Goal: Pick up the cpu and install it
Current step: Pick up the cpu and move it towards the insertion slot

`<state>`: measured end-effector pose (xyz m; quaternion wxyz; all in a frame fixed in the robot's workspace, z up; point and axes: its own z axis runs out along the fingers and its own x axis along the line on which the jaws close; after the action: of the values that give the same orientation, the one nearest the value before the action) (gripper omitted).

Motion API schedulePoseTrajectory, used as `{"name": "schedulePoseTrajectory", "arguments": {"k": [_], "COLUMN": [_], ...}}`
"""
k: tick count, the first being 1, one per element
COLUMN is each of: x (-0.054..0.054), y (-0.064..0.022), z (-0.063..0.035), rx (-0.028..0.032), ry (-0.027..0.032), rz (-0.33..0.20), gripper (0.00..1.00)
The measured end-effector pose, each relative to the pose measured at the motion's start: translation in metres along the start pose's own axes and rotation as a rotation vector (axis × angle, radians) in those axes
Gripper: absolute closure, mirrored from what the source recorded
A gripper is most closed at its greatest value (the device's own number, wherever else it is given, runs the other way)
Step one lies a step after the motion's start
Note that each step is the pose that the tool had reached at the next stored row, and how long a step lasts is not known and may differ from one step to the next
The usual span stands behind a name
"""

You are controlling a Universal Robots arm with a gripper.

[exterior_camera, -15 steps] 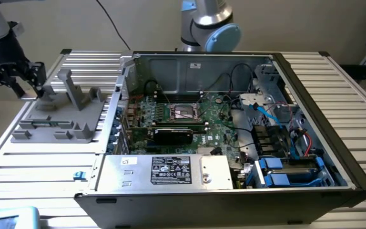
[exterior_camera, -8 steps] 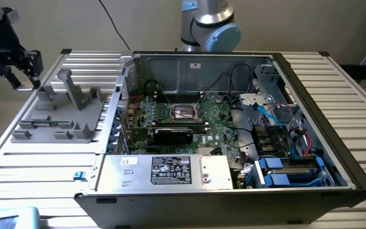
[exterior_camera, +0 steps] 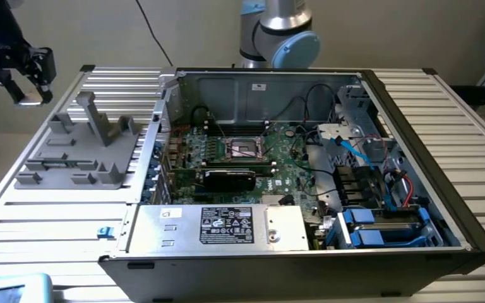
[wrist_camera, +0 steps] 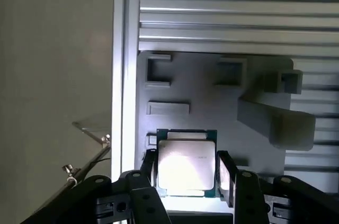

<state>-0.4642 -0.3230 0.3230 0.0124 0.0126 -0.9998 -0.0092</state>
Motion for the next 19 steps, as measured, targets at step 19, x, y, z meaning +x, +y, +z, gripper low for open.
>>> {"name": "schedulePoseTrajectory", "arguments": {"k": [19], "x": [-0.042], "y": [-0.0002], "z": [-0.0485], "rx": [-0.0010], "ry": [0.0427], "rz": [0.001], "gripper": [0.44]}}
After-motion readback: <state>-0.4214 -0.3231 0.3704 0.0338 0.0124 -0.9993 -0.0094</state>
